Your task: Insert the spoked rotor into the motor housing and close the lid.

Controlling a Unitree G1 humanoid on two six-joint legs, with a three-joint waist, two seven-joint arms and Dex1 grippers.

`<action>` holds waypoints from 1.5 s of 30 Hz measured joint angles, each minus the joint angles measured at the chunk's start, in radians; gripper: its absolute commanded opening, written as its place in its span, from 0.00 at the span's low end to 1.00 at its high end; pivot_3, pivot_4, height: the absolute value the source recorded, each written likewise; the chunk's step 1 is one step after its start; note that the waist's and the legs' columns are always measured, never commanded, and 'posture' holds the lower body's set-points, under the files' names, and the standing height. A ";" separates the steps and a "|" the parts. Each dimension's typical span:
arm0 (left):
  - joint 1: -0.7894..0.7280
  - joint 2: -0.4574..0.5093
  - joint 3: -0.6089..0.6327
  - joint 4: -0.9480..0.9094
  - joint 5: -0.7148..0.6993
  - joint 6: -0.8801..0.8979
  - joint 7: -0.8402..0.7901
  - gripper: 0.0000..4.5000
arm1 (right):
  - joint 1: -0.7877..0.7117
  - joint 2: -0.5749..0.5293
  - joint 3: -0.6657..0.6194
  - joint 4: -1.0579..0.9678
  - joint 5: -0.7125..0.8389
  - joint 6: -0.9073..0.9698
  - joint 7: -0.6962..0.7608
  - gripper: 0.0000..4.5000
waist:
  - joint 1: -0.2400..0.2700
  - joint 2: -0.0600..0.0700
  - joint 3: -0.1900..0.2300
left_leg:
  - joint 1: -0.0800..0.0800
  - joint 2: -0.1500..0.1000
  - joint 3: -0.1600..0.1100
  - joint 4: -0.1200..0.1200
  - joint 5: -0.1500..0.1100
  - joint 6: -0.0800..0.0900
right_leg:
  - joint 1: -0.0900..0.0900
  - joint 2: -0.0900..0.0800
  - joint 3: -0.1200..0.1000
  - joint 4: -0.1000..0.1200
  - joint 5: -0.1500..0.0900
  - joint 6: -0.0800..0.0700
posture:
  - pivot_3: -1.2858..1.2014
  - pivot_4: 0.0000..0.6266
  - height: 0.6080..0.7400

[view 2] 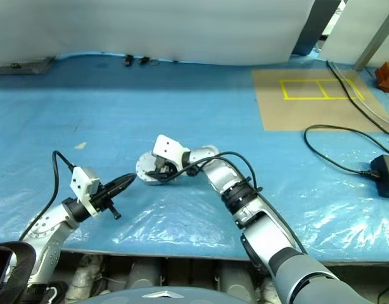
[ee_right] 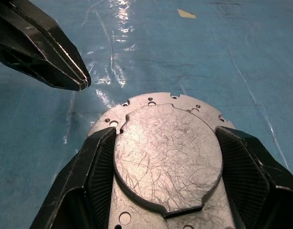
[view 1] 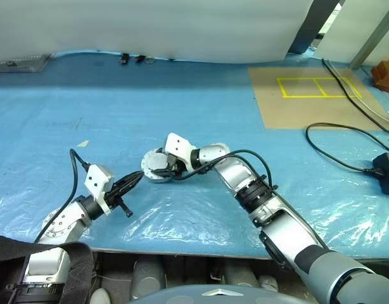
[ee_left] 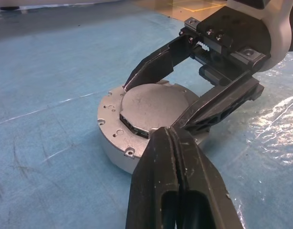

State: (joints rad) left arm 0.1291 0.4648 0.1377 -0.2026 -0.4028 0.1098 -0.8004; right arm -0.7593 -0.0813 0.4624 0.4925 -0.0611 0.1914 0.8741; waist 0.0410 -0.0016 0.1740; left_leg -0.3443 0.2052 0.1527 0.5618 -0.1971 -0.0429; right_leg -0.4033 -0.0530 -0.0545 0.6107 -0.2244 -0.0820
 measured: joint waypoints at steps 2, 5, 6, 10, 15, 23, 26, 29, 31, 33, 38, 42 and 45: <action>-0.006 0.000 -0.006 0.000 0.001 0.001 0.001 0.00 | 0.001 0.010 -0.010 -0.001 0.002 0.021 -0.005 0.66 | 0.000 0.001 0.000 | 0.000 0.000 0.000 0.000 0.000 0.000 | 0.000 0.000 0.000 0.000 0.000 0.000 | 0.52 0.24 1.00; -0.020 0.000 -0.016 0.007 0.004 0.001 0.002 0.00 | 0.006 0.023 -0.018 -0.002 0.002 0.041 -0.020 0.66 | 0.000 0.001 0.000 | 0.000 0.000 0.000 0.000 0.000 0.000 | 0.001 0.000 0.000 0.001 0.000 0.000 | 0.52 0.24 1.00; -0.031 0.000 -0.018 0.013 0.008 0.001 0.002 0.00 | 0.008 0.025 -0.017 -0.002 0.000 0.039 -0.027 0.66 | 0.000 0.001 -0.001 | 0.001 0.000 0.000 0.000 0.000 0.000 | 0.001 0.000 0.000 0.001 0.000 0.000 | 0.52 0.24 1.00; -0.097 -0.008 -0.045 0.043 0.030 0.003 0.009 0.00 | 0.015 0.028 -0.014 -0.004 -0.009 0.035 -0.036 0.66 | 0.000 0.003 -0.002 | 0.003 0.000 0.000 0.000 0.000 0.000 | 0.004 0.000 0.001 0.001 0.000 0.000 | 0.52 0.24 1.00; -0.183 -0.024 -0.101 0.117 0.080 0.004 0.029 0.00 | 0.019 0.028 -0.012 -0.012 -0.012 0.036 -0.037 0.66 | -0.001 0.004 -0.002 | 0.003 0.000 -0.001 0.000 0.000 0.000 | 0.003 0.000 0.001 0.001 0.000 0.000 | 0.52 0.24 1.00; -0.240 -0.018 -0.144 0.162 0.174 0.012 0.079 0.00 | 0.032 0.023 -0.011 -0.034 -0.018 0.040 -0.040 0.66 | 0.000 0.005 -0.003 | 0.002 0.000 -0.001 -0.001 0.000 0.000 | 0.003 0.000 0.001 0.000 0.000 0.000 | 0.52 0.24 1.00; -0.239 -0.010 -0.151 0.154 0.179 0.030 0.079 0.00 | 0.035 0.022 -0.009 -0.039 -0.022 0.044 -0.041 0.66 | 0.000 0.006 -0.004 | 0.002 0.000 -0.001 -0.001 0.000 0.000 | 0.003 0.000 0.001 0.000 0.000 0.000 | 0.52 0.24 1.00; -0.236 0.005 -0.158 0.139 0.178 0.060 0.072 0.00 | 0.035 0.019 -0.007 -0.039 -0.023 0.047 -0.041 0.66 | 0.000 0.009 -0.007 | 0.002 -0.001 -0.001 -0.001 0.000 0.000 | 0.004 -0.001 0.001 -0.001 0.000 0.000 | 0.52 0.24 1.00; -0.233 0.015 -0.165 0.125 0.178 0.088 0.070 0.00 | 0.035 0.019 -0.007 -0.039 -0.023 0.048 -0.041 0.66 | 0.000 0.010 -0.007 | 0.002 -0.001 -0.001 -0.001 0.000 0.000 | 0.004 -0.001 0.001 -0.001 0.000 0.001 | 0.52 0.24 1.00; -0.234 0.025 -0.169 0.112 0.179 0.112 0.070 0.00 | 0.034 0.021 -0.007 -0.039 -0.023 0.048 -0.040 0.73 | 0.000 0.011 -0.008 | 0.002 -0.001 -0.001 -0.002 0.000 0.000 | 0.004 -0.001 0.001 -0.002 -0.001 0.001 | 0.52 0.24 1.00; -0.230 0.026 -0.179 0.098 0.180 0.130 0.071 0.00 | 0.036 0.022 -0.009 -0.038 -0.018 0.063 -0.027 1.00 | 0.000 0.012 -0.010 | 0.002 -0.001 -0.001 -0.003 0.000 0.000 | 0.004 -0.001 0.001 -0.003 -0.001 0.002 | 0.52 0.24 1.00; -0.225 0.023 -0.185 0.096 0.180 0.130 0.073 0.00 | 0.039 0.021 -0.013 -0.032 -0.018 0.045 -0.037 1.00 | 0.001 0.012 -0.011 | 0.003 -0.001 -0.001 -0.003 0.000 0.000 | 0.005 -0.001 0.001 -0.003 -0.004 0.007 | 0.52 0.24 1.00; -0.225 0.023 -0.186 0.094 0.180 0.130 0.073 0.00 | 0.048 0.016 -0.033 -0.031 -0.001 0.023 -0.033 1.00 | 0.002 0.012 -0.011 | 0.002 -0.001 -0.001 -0.003 0.000 0.000 | 0.004 -0.001 0.001 -0.003 -0.004 0.007 | 0.52 0.24 1.00</action>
State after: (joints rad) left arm -0.0959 0.4881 -0.0482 -0.1090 -0.2230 0.2402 -0.7270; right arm -0.7114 -0.0656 0.4290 0.4616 -0.0625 0.2144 0.8408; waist 0.0425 0.0106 0.1633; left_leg -0.3423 0.2044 0.1517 0.5588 -0.1972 -0.0427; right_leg -0.3988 -0.0539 -0.0535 0.6080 -0.2286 -0.0746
